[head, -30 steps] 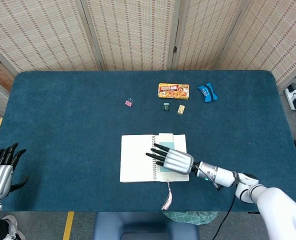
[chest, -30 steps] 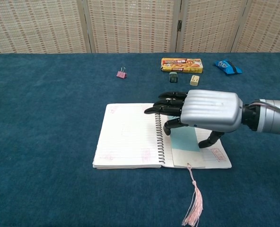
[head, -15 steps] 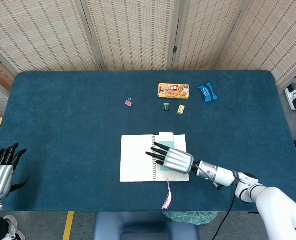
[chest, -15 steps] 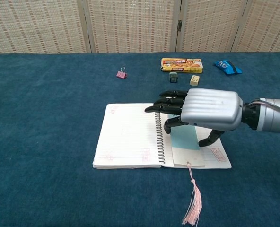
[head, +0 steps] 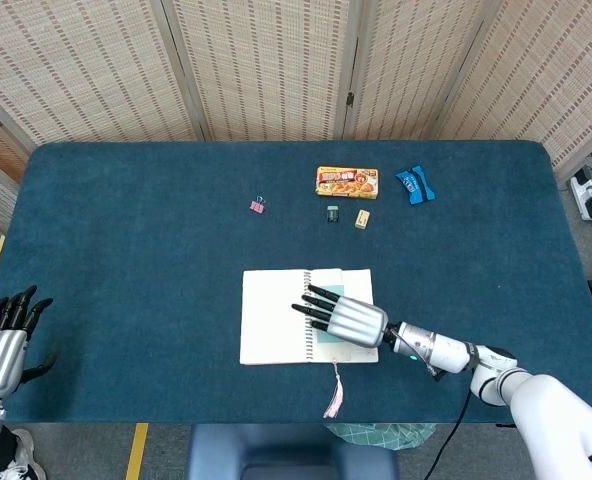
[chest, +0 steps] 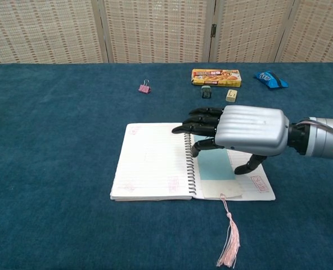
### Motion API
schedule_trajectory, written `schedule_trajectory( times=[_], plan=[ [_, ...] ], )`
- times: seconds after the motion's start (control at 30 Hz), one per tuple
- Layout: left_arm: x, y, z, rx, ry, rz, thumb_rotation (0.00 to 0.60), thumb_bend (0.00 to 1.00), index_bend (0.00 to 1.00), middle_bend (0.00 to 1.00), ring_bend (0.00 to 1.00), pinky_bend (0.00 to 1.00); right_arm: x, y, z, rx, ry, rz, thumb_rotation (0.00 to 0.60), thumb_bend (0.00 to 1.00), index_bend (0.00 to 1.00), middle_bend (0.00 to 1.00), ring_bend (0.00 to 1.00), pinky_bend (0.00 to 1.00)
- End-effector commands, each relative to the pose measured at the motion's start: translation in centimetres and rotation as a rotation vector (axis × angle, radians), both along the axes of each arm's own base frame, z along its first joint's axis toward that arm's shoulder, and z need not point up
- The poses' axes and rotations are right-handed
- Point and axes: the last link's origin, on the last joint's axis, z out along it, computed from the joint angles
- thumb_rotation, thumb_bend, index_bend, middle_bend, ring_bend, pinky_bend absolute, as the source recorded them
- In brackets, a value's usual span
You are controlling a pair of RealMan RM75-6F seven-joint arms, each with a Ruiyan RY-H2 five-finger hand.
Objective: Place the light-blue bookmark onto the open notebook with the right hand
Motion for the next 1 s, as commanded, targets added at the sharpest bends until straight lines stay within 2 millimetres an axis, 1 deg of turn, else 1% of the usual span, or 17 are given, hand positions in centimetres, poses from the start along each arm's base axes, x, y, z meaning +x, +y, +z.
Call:
schedule_trajectory(
  times=[0.03, 0.2, 0.3, 0.43, 0.5, 0.57, 0.63, 0.73, 0.83, 0.93, 1.0],
  plan=[
    [0.0, 0.0, 0.0, 0.0, 0.0, -0.001, 0.6, 0.31, 0.19, 0.03, 0.0, 0.0, 0.0, 0.0, 0.0, 0.0, -0.002, 0.002, 0.6, 0.17, 0.29, 0.02, 0.04, 0.0],
    [0.1, -0.1, 0.0, 0.002, 0.0, -0.005, 0.6, 0.31, 0.19, 0.03, 0.0, 0.0, 0.1, 0.1, 0.7, -0.004, -0.022, 0.009, 0.6, 0.17, 0.28, 0.02, 0.04, 0.0],
    [0.1, -0.1, 0.0, 0.001, 0.001, -0.005, 0.6, 0.31, 0.19, 0.03, 0.0, 0.0, 0.1, 0.2, 1.6, -0.009, -0.057, 0.004, 0.6, 0.17, 0.26, 0.02, 0.04, 0.0],
    [0.1, -0.1, 0.0, 0.0, 0.002, -0.006, 0.6, 0.31, 0.19, 0.03, 0.0, 0.0, -0.4, 0.3, 3.4, -0.023, -0.131, -0.053, 0.6, 0.17, 0.24, 0.02, 0.04, 0.0],
    [0.1, -0.1, 0.1, 0.001, 0.001, -0.008, 0.6, 0.32, 0.19, 0.03, 0.0, 0.0, -1.1, 0.6, 4.7, -0.037, -0.192, -0.115, 0.6, 0.17, 0.24, 0.02, 0.04, 0.0],
    [0.2, -0.2, 0.1, 0.004, -0.002, -0.011, 0.6, 0.32, 0.19, 0.03, 0.0, 0.0, -2.0, 1.1, 6.5, -0.074, -0.272, -0.206, 0.6, 0.17, 0.21, 0.01, 0.03, 0.0],
    [0.3, -0.3, 0.2, 0.006, -0.004, -0.015, 0.6, 0.32, 0.19, 0.03, 0.0, 0.0, -3.2, 1.7, 8.2, -0.131, -0.352, -0.315, 0.6, 0.15, 0.17, 0.0, 0.01, 0.0],
    [0.4, -0.4, 0.2, 0.005, -0.006, -0.021, 0.6, 0.32, 0.19, 0.03, 0.0, 0.0, -5.4, 3.5, 11.4, -0.269, -0.453, -0.515, 0.6, 0.09, 0.08, 0.0, 0.0, 0.0],
    [0.7, -0.7, 0.3, 0.005, -0.009, -0.04, 0.6, 0.32, 0.18, 0.03, 0.0, 0.0, -8.2, 6.4, 14.7, -0.44, -0.449, -0.729, 0.6, 0.05, 0.02, 0.0, 0.0, 0.0],
    [1.0, -1.0, 0.2, 0.001, -0.011, -0.059, 0.6, 0.32, 0.18, 0.03, 0.0, 0.0, -10.4, 9.5, 16.9, -0.554, -0.394, -0.951, 0.6, 0.0, 0.0, 0.0, 0.0, 0.0],
    [1.2, -1.3, 0.2, -0.002, -0.011, -0.068, 0.6, 0.32, 0.18, 0.03, 0.0, 0.0, -11.4, 11.3, 17.8, -0.582, -0.371, -1.035, 0.6, 0.0, 0.0, 0.0, 0.0, 0.0]
  ],
)
